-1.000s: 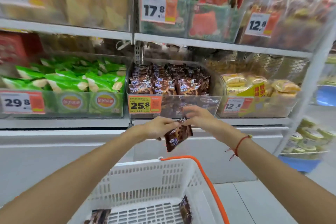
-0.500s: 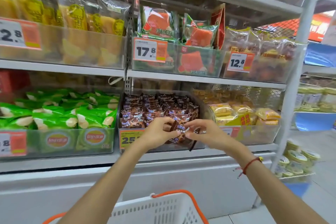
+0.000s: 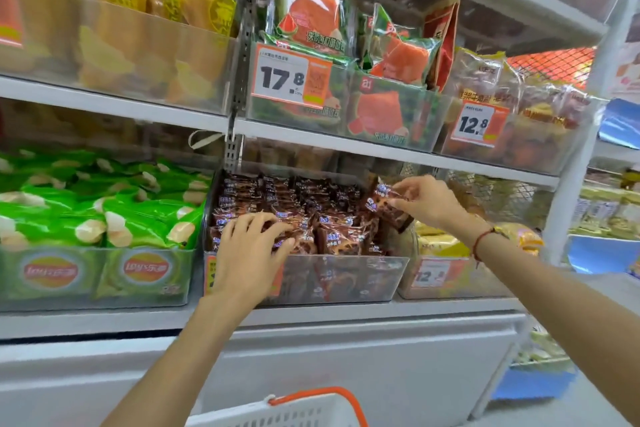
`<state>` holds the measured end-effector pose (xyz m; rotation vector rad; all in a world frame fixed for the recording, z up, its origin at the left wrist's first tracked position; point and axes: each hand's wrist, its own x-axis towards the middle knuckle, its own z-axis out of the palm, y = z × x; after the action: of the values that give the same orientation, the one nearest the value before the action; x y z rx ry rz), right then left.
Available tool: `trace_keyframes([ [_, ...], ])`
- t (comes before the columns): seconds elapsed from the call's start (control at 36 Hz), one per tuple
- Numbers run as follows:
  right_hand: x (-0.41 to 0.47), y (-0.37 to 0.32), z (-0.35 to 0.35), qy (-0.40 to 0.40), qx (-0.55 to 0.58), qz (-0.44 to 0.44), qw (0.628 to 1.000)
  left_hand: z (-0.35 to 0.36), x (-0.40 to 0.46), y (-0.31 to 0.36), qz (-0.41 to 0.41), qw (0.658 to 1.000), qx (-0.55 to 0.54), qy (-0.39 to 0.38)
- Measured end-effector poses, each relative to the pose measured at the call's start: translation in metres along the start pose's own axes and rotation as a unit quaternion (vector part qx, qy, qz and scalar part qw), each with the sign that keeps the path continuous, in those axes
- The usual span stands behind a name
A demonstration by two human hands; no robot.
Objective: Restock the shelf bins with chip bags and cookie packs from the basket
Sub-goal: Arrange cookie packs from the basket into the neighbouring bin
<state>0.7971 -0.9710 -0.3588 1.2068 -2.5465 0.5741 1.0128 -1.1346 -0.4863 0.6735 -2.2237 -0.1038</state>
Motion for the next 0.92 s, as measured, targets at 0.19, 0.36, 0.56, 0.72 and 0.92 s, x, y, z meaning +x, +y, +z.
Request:
trace_keyframes([
  [0.19, 0.039, -0.013, 0.014, -0.143, -0.131, -0.028, 0.981, 0.002, 0.002, 0.001, -0.034, 0.999, -0.035, 0.004],
  [0.36, 0.044, -0.011, 0.036, -0.116, -0.175, -0.093, 0.973, 0.004, 0.001, 0.000, -0.040, 0.998, -0.044, 0.001],
  [0.56, 0.031, 0.004, 0.053, -0.056, -0.175, -0.134, 0.974, 0.003, 0.001, 0.001, -0.037, 0.998, -0.042, -0.004],
  [0.72, 0.024, 0.009, 0.067, -0.037, -0.204, -0.143, 0.968, 0.003, 0.001, 0.002, -0.037, 0.999, -0.036, 0.002],
  [0.92, 0.025, 0.010, 0.067, -0.081, -0.195, -0.146, 0.966, 0.004, 0.001, 0.000, -0.030, 0.999, -0.033, 0.000],
])
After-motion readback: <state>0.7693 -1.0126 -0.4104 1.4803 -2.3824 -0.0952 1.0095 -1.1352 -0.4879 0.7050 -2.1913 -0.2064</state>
